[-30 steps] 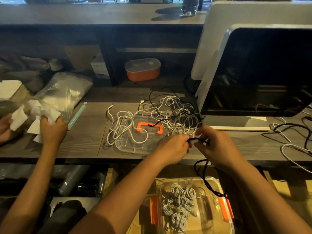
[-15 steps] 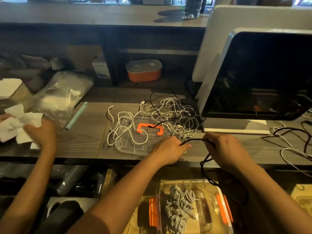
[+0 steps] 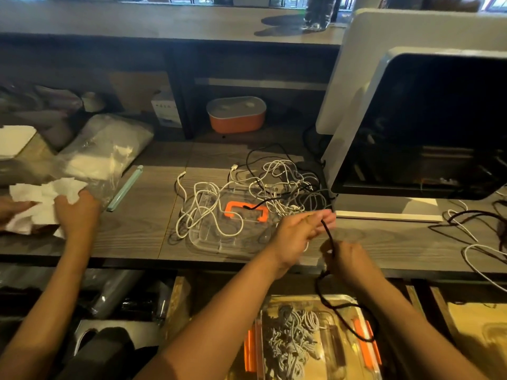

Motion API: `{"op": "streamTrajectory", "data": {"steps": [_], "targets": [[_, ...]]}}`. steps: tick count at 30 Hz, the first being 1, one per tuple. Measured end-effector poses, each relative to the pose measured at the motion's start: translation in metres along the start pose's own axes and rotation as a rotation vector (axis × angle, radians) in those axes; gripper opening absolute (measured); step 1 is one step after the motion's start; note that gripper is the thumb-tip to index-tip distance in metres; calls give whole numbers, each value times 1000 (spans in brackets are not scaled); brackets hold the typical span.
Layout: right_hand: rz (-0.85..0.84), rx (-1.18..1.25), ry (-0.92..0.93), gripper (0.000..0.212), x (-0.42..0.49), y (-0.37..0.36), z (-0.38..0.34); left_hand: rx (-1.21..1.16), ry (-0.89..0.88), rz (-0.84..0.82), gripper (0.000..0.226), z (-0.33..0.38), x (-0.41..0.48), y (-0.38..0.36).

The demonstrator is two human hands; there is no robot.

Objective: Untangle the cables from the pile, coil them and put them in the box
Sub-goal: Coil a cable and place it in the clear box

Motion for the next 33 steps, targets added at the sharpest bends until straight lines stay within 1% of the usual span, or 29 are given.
{"op": "streamTrajectory", "data": {"steps": [1,3,5,6,7,8,9,11,13,14,16,17,19,21,23,25,27,29,31,33], "targets": [[-41,13,10,19,-2,-8,-10,-61,-17,45,31,3,3,-2],[-111,39,58,15,-8,-19,-32,-273,61,176,30,0,10,0],[-135,87,72,13,-10,-15,-47,-540,142,303,31,-5,16,9],[-141,108,61,15,-10,-10,-50,-577,156,362,33,-8,18,15],[-154,121,50,17,-11,-6,-50,-533,142,406,35,-11,19,21],[-177,125,41,18,-12,-4,-50,-445,103,408,37,-9,19,25],[-195,126,39,17,-13,-2,-49,-273,36,408,38,-2,18,28],[-203,149,49,17,-16,0,-52,196,-163,358,31,16,17,25],[-204,235,66,10,-19,3,-57,687,-324,326,20,31,17,16],[-213,271,73,8,-21,5,-59,833,-386,334,18,39,16,13],[-253,264,78,10,-24,6,-61,958,-467,355,19,47,14,13],[-270,211,75,10,-25,6,-60,1004,-486,361,20,46,15,15],[-258,15,80,14,-27,8,-56,1114,-487,363,22,41,16,18],[-153,-133,85,16,-28,15,-52,1220,-445,369,25,36,20,23],[-32,-163,69,15,-30,25,-48,1306,-420,352,27,35,22,27],[31,-111,39,11,-32,34,-38,1360,-487,253,26,32,18,22],[82,-27,10,15,-31,43,-27,1356,-538,94,28,21,10,13],[131,30,19,18,-28,53,-21,1376,-489,-38,39,5,5,9],[194,45,37,18,-27,62,-18,1429,-439,-102,50,-7,5,9],[256,30,17,21,-26,70,-12,1554,-468,-112,52,-10,7,9]]}}
Point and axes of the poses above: each hand's wrist, its own x-axis towards the middle knuckle, its own y-axis out of the back of the hand, z = x × y, the point moved 9 cm from there along x, towards the middle knuckle, and after that the axes turned 8 degrees about z, right-handed, at the moved point
